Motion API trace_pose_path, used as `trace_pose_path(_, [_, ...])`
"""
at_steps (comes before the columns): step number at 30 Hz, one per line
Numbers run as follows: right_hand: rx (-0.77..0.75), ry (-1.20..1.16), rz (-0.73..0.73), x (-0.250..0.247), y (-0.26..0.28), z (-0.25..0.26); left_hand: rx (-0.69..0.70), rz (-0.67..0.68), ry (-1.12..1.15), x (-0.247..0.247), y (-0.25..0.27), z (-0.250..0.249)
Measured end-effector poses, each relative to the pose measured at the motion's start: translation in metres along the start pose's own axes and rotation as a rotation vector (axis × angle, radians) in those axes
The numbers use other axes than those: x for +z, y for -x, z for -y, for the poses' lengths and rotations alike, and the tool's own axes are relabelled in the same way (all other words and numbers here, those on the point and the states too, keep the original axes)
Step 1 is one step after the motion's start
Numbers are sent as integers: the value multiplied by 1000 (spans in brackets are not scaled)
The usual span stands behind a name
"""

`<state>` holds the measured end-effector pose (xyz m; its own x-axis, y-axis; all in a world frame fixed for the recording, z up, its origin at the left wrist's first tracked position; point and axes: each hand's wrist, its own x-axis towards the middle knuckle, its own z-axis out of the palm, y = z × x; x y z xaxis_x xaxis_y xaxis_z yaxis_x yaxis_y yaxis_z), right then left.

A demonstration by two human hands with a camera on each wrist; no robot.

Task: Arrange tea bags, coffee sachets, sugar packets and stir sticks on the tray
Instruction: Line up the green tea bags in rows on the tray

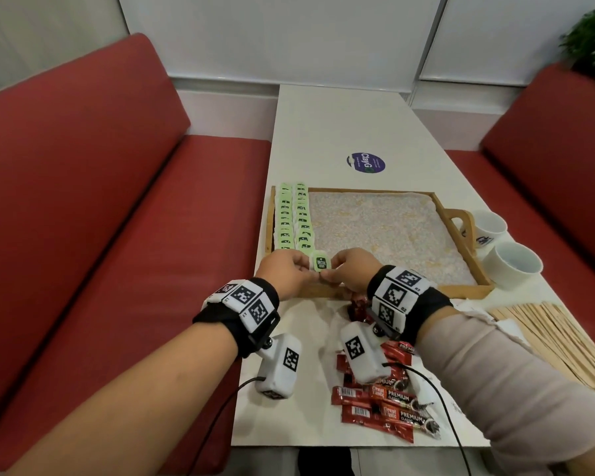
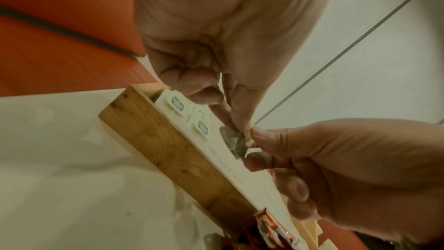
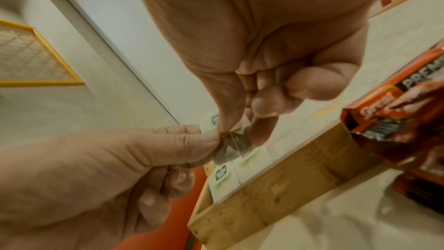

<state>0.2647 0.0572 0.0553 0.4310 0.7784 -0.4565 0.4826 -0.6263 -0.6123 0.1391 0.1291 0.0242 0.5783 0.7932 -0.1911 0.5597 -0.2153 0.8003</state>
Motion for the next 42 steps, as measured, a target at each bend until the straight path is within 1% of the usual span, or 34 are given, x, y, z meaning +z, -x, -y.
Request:
trace_pose_path(3, [-15,20,-1,-2,-12,2,-5,-11,-2,-4,-9,1])
trace_pose_path(5, [-12,61,-4,-3,-21,3,-15,-34,-53,-7,-13,2])
trace_pose_path(7, [-5,96,-3,-3,-30,5,-28,-53,-157,-10,-16,3])
trace_pose_path(9, [13,130,6,-1,-37,7,-42,-51,-309,-12,-18,2])
trace_pose_path(13, [42,213,29,3,-44,9,-19,10,-547,-13,-22,-2])
trace_pose_path(16, [41,188,56,3,-48,6,8,43,-675,-9,-26,-7])
trace_pose_path(19, [38,302,82,5,-50,7,38,41,-742,-6,-31,-6])
trace_pose_path(21, [36,342,86,7,-52,7,43,41,-750,-5,-32,-5])
trace_pose_path(24, [37,334,81,8,-57,5,36,30,-721,-5,-34,-3])
trace_pose_path(28, [33,339,84,10,-60,5,10,21,-627,-10,-35,3])
trace_pose_path(30, [40,341,92,11,-62,6,2,30,-585,-13,-36,5])
trace_pose_path(36, [53,395,92,18,-65,8,7,63,-562,-14,-36,5])
trace_pose_path(39, [83,321,61,21,-68,6,17,62,-533,-15,-36,7])
trace_pose_path(42, [112,318,43,21,-69,6,56,35,-473,-16,-38,6])
